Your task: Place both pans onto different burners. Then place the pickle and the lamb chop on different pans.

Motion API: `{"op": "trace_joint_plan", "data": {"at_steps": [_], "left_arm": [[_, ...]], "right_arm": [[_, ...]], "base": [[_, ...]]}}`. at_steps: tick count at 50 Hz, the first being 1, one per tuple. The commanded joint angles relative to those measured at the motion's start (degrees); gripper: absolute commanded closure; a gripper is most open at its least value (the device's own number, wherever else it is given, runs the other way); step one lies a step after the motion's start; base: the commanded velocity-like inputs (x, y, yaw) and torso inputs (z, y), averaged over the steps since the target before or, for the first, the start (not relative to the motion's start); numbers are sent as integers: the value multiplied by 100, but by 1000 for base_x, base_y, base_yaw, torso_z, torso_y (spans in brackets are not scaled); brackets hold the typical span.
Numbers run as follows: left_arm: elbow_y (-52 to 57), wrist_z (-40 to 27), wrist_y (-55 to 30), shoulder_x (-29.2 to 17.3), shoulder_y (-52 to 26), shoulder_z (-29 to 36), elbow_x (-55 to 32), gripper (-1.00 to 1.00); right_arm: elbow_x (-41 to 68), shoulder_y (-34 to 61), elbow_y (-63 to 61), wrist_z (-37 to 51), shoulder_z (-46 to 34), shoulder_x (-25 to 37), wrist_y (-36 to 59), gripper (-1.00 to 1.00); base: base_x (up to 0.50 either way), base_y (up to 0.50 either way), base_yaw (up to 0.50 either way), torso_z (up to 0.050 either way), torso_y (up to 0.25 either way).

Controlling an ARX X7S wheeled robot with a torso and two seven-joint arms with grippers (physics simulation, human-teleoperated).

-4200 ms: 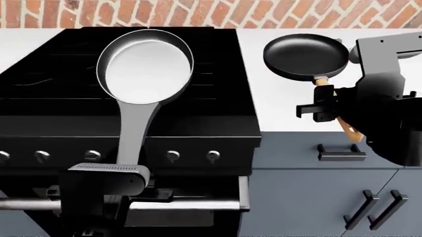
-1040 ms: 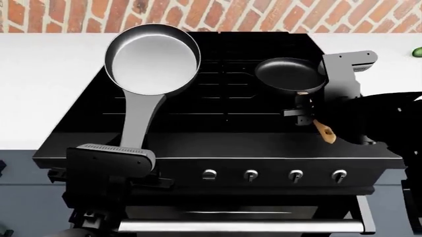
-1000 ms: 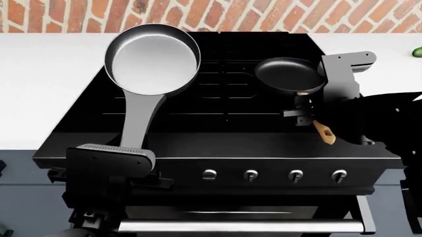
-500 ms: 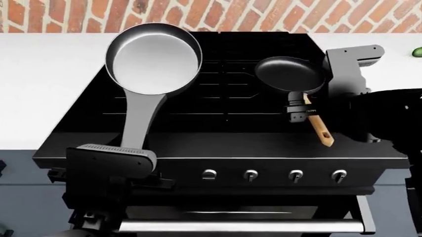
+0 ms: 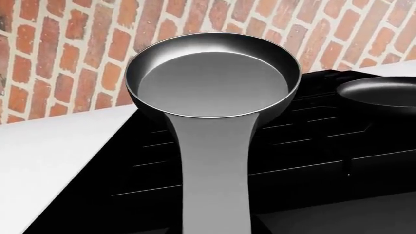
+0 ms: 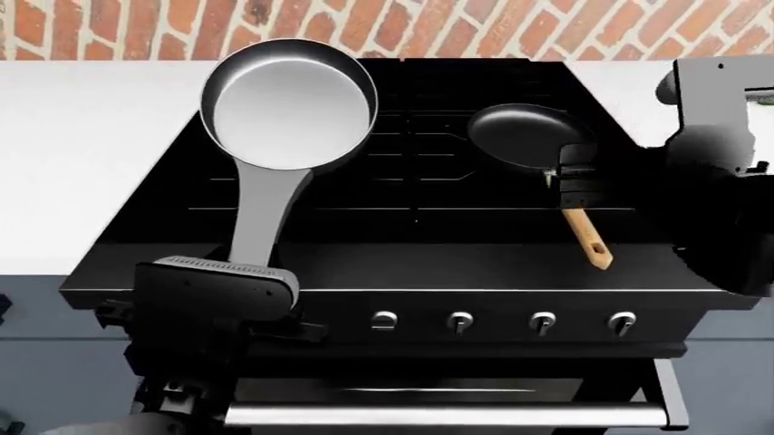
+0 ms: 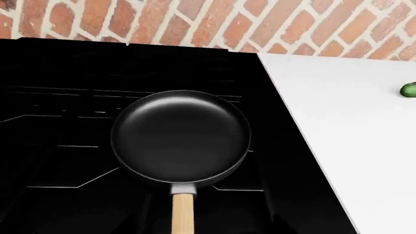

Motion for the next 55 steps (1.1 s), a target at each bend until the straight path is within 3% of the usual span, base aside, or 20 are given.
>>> {"op": "trace_joint_plan", "data": {"at_steps": [1,8,17,33,55], "left_arm": [[-341,56,-15,145,-391,-221,-12,100],[-697,19,-431,287,-998,-325,-749,100],[-1640,590,-556,522,-1438,-382,-1148,100],[-3006,1394,-451,826,-1599,-355,-1111,100],[-3573,1574,-350,893,-1465,-384,-1148,100]], "right_arm": [[438,-1007,-1195,379,760,263,-839,-100],[492,-1449,-1672,472,1185,361,-1190,-100],[432,-1543,-1704,370,1264,408,-1301,-100],[549,-1521,-1639,295,1262,391,-1326,-100],[535,-1546,-1600,278,1258,406,-1392,-100]], "base": [[0,0,0,0,0],[0,0,0,0,3],[0,0,0,1,1],[0,0,0,1,2],[1,0,0,0,2]]}}
